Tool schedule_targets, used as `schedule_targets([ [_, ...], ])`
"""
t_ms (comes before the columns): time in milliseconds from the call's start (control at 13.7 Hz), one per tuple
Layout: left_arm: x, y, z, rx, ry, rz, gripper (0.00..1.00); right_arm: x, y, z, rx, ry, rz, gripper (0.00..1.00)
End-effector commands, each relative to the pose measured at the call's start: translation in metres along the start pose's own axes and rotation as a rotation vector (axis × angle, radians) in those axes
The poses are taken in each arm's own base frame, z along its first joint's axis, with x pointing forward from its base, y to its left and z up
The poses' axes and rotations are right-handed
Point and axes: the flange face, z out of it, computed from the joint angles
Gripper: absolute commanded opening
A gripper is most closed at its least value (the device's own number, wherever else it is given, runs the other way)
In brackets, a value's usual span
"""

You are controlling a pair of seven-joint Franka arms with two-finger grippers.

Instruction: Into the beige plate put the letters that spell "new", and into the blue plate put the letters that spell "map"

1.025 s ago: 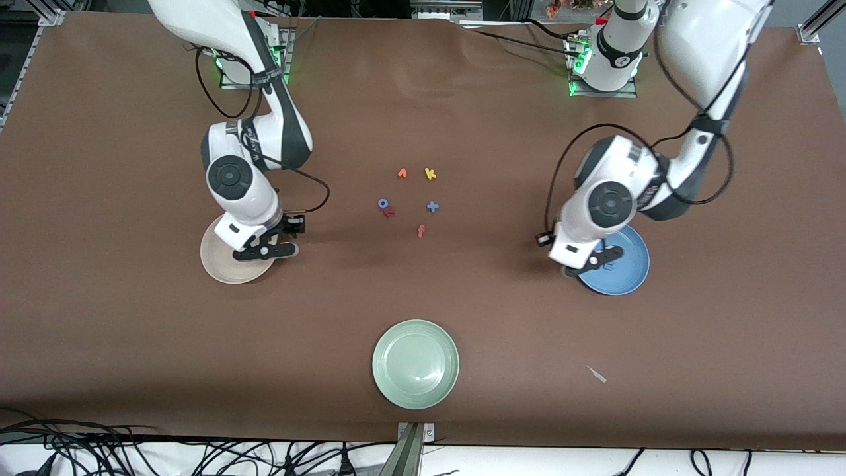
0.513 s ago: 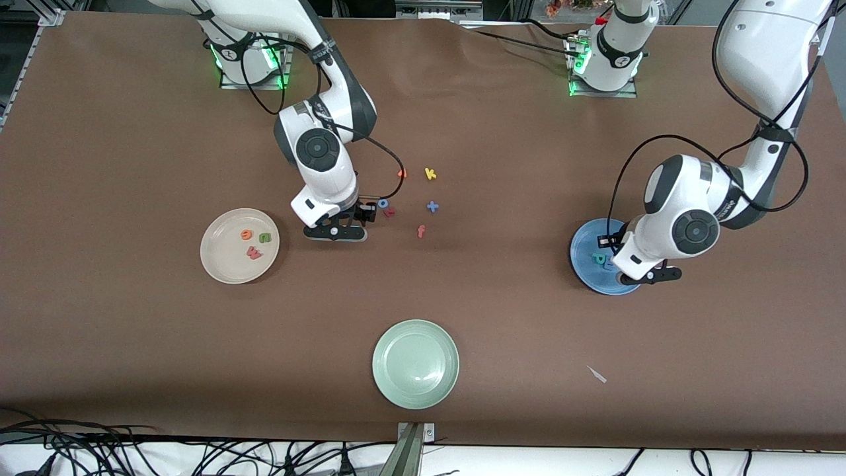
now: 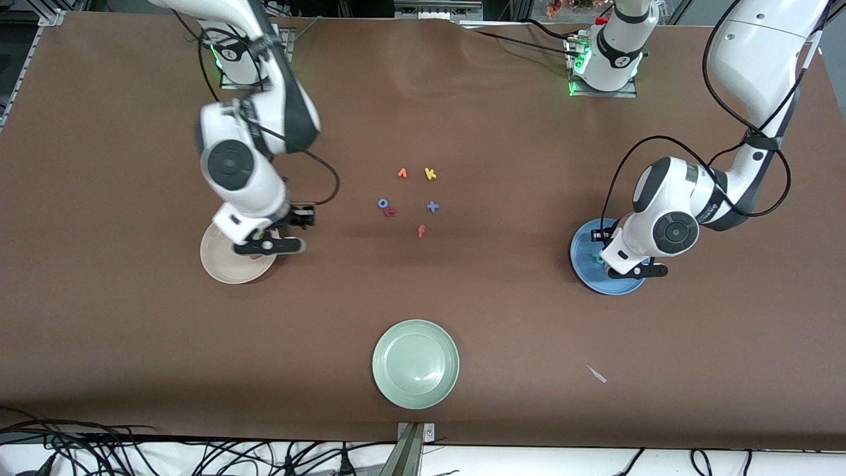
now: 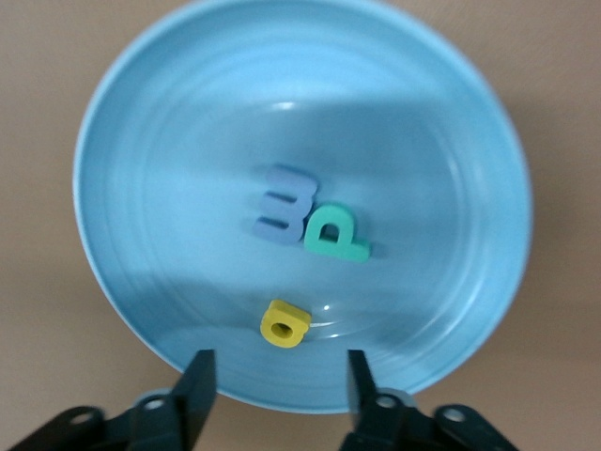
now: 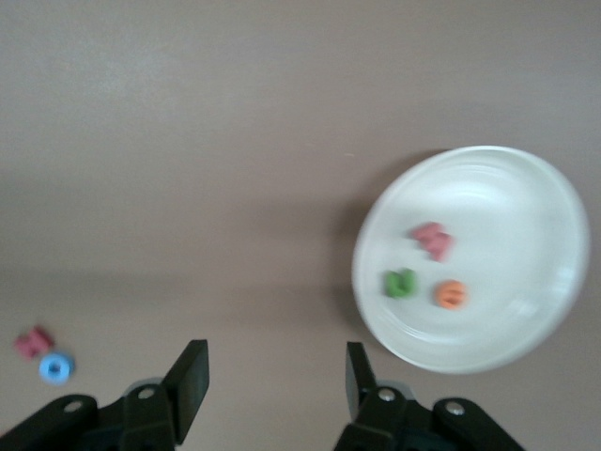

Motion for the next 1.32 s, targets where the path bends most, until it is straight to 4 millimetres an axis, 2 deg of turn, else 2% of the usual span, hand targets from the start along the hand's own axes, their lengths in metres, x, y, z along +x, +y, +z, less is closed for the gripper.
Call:
schedule_targets([
  [0, -0.008, 0.011, -0.060, 0.032, 0.084, 0.042, 1.00, -0.023, 0.032, -0.065, 0.082, -0.012, -0.031, 0.67],
  [146, -0.011, 0.021, -0.113, 0.030, 0.097, 0.041, 1.00, -0.031, 0.046, -0.103, 0.106, 0.006, -0.057, 0.67],
  [366, -0.025, 0.039, -0.204, 0.025, 0.092, 0.066, 1.00, -0.026, 0.067, -0.160, 0.079, 0.035, -0.115, 0.71],
  [439, -0.030, 0.039, -0.228, 0.005, 0.101, 0.070, 1.00, -0.023, 0.090, -0.169, 0.085, 0.041, -0.113, 0.72],
  [586, -0.049, 0.025, -0.272, -0.008, 0.167, 0.113, 1.00, -0.025, 0.132, -0.183, 0.115, 0.026, -0.108, 0.79],
  [806, -0.084, -0.023, -0.324, -0.049, 0.237, 0.204, 1.00, -0.032, 0.179, -0.195, 0.139, 0.030, -0.149, 0.87],
  [879, -0.098, -0.040, -0.337, -0.105, 0.252, 0.218, 1.00, -0.034, 0.184, -0.197, 0.132, 0.030, -0.146, 0.98],
  [952, -0.117, -0.049, -0.348, -0.117, 0.274, 0.215, 1.00, -0.037, 0.180, -0.203, 0.123, 0.040, -0.156, 0.99],
  [1025, -0.134, -0.049, -0.350, -0.109, 0.279, 0.216, 1.00, -0.039, 0.176, -0.205, 0.115, 0.038, -0.156, 0.99],
  [1099, -0.145, -0.046, -0.344, -0.103, 0.272, 0.218, 1.00, -0.041, 0.171, -0.206, 0.116, 0.029, -0.136, 1.00],
  [1172, -0.148, -0.046, -0.332, -0.100, 0.249, 0.214, 1.00, -0.043, 0.169, -0.207, 0.116, 0.021, -0.106, 1.00],
  [1245, -0.153, -0.047, -0.335, -0.098, 0.257, 0.227, 1.00, -0.044, 0.168, -0.208, 0.116, 0.020, -0.099, 1.00],
])
